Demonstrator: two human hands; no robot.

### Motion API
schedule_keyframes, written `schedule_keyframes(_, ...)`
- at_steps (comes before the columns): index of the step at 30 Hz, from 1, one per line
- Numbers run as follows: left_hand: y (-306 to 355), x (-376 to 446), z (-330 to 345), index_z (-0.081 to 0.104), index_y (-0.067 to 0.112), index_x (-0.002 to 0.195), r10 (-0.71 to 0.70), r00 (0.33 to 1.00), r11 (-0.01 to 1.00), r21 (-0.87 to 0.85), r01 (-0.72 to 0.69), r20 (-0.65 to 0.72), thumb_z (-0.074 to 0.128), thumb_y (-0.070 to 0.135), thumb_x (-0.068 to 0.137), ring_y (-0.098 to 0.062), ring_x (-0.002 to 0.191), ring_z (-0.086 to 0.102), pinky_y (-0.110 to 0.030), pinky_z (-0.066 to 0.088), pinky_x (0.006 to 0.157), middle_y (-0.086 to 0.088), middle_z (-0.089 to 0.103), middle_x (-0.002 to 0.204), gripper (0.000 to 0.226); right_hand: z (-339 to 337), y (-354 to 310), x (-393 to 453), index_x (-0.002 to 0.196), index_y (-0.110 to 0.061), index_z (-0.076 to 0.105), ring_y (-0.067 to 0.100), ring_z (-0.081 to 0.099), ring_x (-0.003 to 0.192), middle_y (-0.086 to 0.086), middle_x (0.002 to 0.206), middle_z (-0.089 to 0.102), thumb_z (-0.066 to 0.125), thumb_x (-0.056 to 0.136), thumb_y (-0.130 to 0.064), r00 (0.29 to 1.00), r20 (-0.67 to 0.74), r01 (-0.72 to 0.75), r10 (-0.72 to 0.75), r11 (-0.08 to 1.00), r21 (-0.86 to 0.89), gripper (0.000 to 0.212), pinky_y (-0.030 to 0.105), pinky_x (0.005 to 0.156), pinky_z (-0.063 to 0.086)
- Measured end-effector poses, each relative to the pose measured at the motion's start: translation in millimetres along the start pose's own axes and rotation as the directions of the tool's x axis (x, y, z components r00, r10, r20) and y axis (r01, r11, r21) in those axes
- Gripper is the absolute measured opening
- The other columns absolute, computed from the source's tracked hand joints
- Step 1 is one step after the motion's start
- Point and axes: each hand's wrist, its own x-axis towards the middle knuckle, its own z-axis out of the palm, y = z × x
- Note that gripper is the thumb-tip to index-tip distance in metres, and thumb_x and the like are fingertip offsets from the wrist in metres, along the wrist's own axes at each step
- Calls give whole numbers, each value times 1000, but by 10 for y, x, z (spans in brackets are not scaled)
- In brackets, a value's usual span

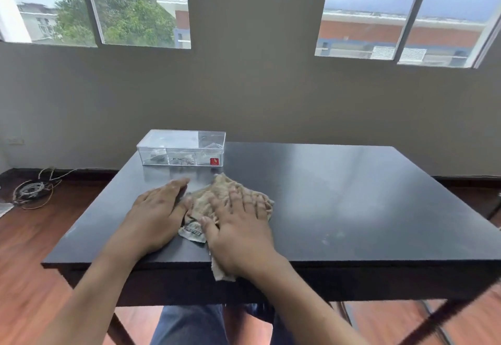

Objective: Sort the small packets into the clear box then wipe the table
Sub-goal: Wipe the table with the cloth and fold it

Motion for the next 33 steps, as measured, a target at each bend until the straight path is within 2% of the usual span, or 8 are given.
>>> schedule_keyframes(3,-1,-7,10,43,40,146,46,999,999,14,-46,23,34,60,101,-13,147,39,-40,26,122,13,48,156,51,-98,466,-112,161,-41,5,23,-8,158,0,172,-4,21,103,-60,1000,6,4,-4,1000,-2,63,45,125,-12)
schedule_keyframes(10,152,-44,38,43,44,146,208,973,977,28,-211,98,18,80,86,-1,153,22,-32,15,123,24,36,159,75,-402,1435,-106,163,-30,5,30,-4,157,8,172,0,17,104,-55,906,-89,-420,414,905,-65,65,53,125,-6)
schedule_keyframes(14,435,12,61,57,43,137,350,928,936,-88,-341,131,35,68,96,-1,138,43,-30,29,118,27,52,143,52,-225,977,-351,162,-32,2,29,-9,157,5,172,-6,8,99,-60,981,-58,-190,185,977,-95,69,53,125,-9)
schedule_keyframes(18,628,295,-9,68,39,123,428,889,896,-203,-394,161,54,43,101,9,111,55,-6,36,94,22,62,116,26,-334,1191,-612,158,-51,1,14,-18,156,-14,169,-12,12,98,-68,1000,2,-13,13,998,-59,63,41,125,-14)
schedule_keyframes(23,767,742,37,67,39,121,516,826,856,-161,-491,225,55,43,101,7,111,56,-16,41,93,26,58,120,24,-638,2126,-39,156,-55,8,21,-10,157,-13,171,-5,21,101,-66,969,-18,-246,245,966,-79,58,45,126,-8)
schedule_keyframes(28,892,1069,297,66,35,125,607,774,795,-139,-591,180,54,38,101,3,123,52,-24,42,107,23,58,125,27,-902,2896,849,159,-45,9,37,-1,157,1,172,1,13,97,-70,836,-17,-546,548,830,-114,67,55,125,0)
schedule_keyframes(30,932,1123,399,65,35,127,618,774,786,-143,-601,138,50,39,102,1,123,52,-27,43,106,24,57,126,29,-835,2715,958,159,-44,10,39,1,156,8,171,3,15,98,-68,873,-19,-483,487,858,-177,65,58,124,2)
schedule_keyframes(33,927,1156,498,62,37,131,635,766,770,-165,-616,105,43,46,101,2,125,50,-25,41,107,28,54,129,36,-617,2092,567,156,-53,6,29,-11,157,2,171,-7,19,101,-65,993,55,-90,101,980,-178,58,56,124,-6)
